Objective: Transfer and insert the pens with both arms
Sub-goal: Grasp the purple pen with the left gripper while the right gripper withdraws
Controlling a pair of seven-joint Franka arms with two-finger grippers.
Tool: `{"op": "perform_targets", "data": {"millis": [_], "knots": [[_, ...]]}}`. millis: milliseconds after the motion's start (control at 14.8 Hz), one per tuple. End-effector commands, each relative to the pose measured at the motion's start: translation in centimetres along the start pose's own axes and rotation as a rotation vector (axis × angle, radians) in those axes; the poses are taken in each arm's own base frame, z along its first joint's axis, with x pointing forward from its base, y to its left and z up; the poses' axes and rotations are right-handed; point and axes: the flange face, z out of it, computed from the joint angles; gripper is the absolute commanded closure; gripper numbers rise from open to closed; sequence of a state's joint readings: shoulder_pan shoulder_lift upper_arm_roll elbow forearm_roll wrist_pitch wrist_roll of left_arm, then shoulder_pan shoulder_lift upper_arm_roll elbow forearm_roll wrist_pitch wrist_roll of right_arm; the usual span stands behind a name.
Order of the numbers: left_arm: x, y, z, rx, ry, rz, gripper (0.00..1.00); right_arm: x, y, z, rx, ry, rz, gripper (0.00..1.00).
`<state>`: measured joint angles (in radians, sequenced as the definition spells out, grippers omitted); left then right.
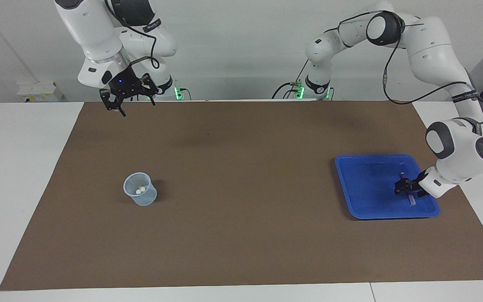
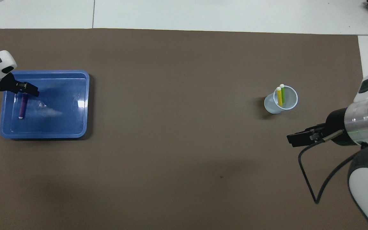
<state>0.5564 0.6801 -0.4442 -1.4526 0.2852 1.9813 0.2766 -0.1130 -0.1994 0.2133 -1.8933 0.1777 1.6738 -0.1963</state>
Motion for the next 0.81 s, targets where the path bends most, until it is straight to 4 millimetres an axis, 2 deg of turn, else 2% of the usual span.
{"op": "perform_targets", "data": {"millis": [0,203,271,407,542,746], "knots": [[-0.1,0.1,0.7,-0.002,-0.016,0.013,0.08,0.3,-1.4,-0.2,0.037,0.036,0.087,0.0],[-0.5,-0.1,0.3,-0.004,-0.04,0.009,0.09,0.9,-2.6,0.0,0.081,0.064,0.179,0.0],[-0.7,-0.2,0.0,-0.002,-0.043,0.006,0.1,1.3,-3.8,0.3,0.084,0.073,0.176,0.0],[-0.8,-0.3,-0.2,-0.001,-0.049,0.006,0.13,1.7,-3.9,0.3,0.085,0.094,0.197,0.0],[-0.9,-0.2,-0.1,-0.004,-0.058,0.01,0.21,2.3,-3.8,0.6,0.086,0.112,0.197,0.0],[-1.0,-0.4,0.0,0.003,-0.06,0.014,0.39,3.1,-3.4,1.1,0.087,0.135,0.196,0.0]]}}
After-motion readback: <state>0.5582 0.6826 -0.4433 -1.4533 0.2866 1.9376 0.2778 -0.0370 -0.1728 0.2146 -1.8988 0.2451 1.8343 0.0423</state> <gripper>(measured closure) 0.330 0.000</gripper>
